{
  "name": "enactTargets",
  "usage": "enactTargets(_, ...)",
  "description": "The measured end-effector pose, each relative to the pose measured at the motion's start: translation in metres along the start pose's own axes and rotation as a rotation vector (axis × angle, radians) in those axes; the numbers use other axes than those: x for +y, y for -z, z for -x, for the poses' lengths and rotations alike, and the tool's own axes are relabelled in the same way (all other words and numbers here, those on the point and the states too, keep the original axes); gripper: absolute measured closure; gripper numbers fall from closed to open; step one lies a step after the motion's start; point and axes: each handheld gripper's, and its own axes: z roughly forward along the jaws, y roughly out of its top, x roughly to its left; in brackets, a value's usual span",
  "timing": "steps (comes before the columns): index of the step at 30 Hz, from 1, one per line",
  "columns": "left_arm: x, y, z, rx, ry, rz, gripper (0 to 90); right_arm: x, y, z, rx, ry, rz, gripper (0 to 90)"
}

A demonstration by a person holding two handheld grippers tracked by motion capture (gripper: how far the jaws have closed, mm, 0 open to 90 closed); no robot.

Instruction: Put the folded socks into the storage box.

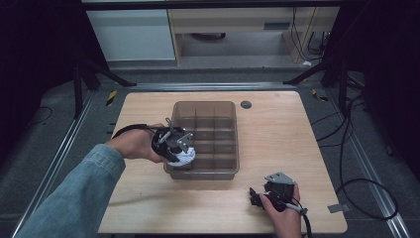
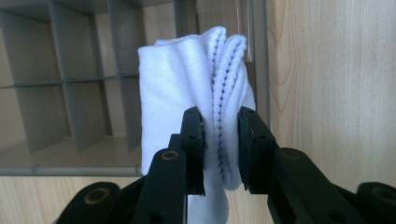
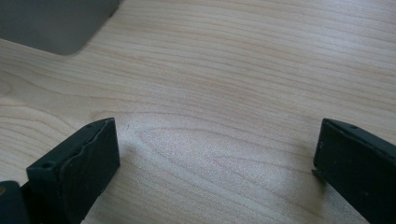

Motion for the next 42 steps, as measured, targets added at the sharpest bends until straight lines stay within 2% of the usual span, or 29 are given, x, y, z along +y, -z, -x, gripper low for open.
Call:
enactTargets(14,0.008,-0.022,0.002,-0.04,0.023,-0.05,72.6,0.0,0.0,0.0,0.0,-0.001,0.001,0.6)
enactTargets(19,0.009,-0.025,0.001,-0.044,0.034,-0.059,72.4,0.0,0.0,0.0,0.0,0.0,0.001,0.6)
enactTargets(24,0.006,-0.032,0.0,-0.061,0.055,-0.046,71.8,0.0,0.0,0.0,0.0,-0.001,0.001,0.6)
enactTargets(31,0.005,-0.031,0.0,-0.071,0.069,-0.045,69.9,0.0,0.0,0.0,0.0,0.0,0.001,0.6)
enactTargets(37,0.006,-0.028,0.002,-0.071,0.068,-0.054,63.5,0.0,0.0,0.0,0.0,0.0,0.001,0.6)
enactTargets(42,0.004,-0.02,0.003,-0.067,0.079,-0.027,59.0,0.0,0.0,0.0,0.0,-0.001,0.001,0.6)
